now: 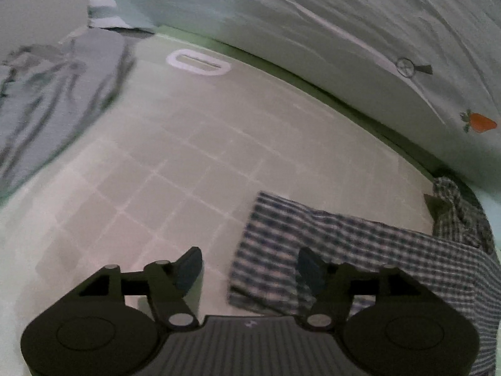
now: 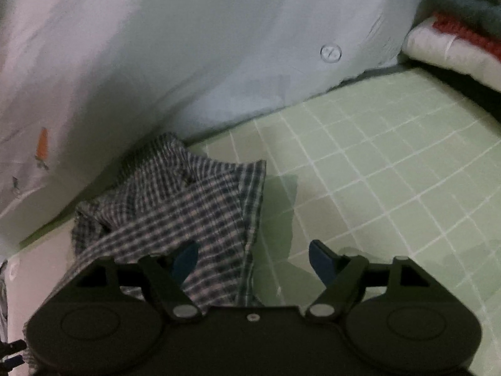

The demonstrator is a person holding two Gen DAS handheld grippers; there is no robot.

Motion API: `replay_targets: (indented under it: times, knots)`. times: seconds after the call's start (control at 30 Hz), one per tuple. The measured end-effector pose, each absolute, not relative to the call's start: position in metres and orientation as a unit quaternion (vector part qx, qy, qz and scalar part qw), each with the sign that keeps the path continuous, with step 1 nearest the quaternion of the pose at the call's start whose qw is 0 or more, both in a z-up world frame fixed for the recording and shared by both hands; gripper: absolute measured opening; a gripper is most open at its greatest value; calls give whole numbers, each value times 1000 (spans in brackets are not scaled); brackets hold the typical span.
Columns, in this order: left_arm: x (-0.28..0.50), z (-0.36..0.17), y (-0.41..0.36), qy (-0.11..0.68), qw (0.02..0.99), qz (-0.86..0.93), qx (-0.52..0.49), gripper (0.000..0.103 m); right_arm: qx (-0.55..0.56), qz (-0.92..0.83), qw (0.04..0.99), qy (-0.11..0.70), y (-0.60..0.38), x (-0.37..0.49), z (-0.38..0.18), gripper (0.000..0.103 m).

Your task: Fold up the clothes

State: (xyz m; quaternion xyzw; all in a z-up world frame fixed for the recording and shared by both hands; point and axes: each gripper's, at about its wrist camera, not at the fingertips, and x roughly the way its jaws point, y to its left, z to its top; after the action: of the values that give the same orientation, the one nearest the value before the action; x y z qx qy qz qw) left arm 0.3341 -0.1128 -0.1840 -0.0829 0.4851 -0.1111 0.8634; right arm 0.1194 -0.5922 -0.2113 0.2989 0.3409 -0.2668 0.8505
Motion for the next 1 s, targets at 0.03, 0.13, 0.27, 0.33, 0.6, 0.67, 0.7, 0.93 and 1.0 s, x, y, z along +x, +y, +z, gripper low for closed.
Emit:
replay_targets:
  times: [0.03, 0.13, 0.27, 0.33, 0.6, 0.67, 0.7, 0.93, 1.0]
  knots:
    - [335, -186, -116, 487, 863, -112, -80, 70, 304, -265, 849, 342, -594, 122, -214, 79]
    - [338, -190, -125, 487, 864, -114, -65, 69, 324, -256, 846, 337, -600, 130, -222, 78]
    - [341, -190, -135, 477, 873, -101, -31, 10, 327, -234, 856, 324, -604, 142, -223, 50]
    - [340, -175, -129, 458, 882, -102, -47, 1, 322, -233, 859, 322, -605, 146, -219, 12]
    - [340, -114, -106, 381, 912, -105, -113, 1, 308, -212, 896, 238, -608, 147, -162, 3]
    - [343, -97, -107, 351, 924, -106, -105, 1, 288, -204, 905, 237, -604, 158, -154, 2]
    - [345, -92, -108, 341, 929, -104, -96, 1, 278, -204, 907, 242, -602, 164, -154, 2]
    - [362, -136, -112, 402, 911, -57, -75, 1, 267, -267, 862, 337, -607, 199, -198, 56]
    - [359, -144, -109, 414, 905, -57, -83, 1, 266, -280, 863, 327, -604, 185, -195, 71]
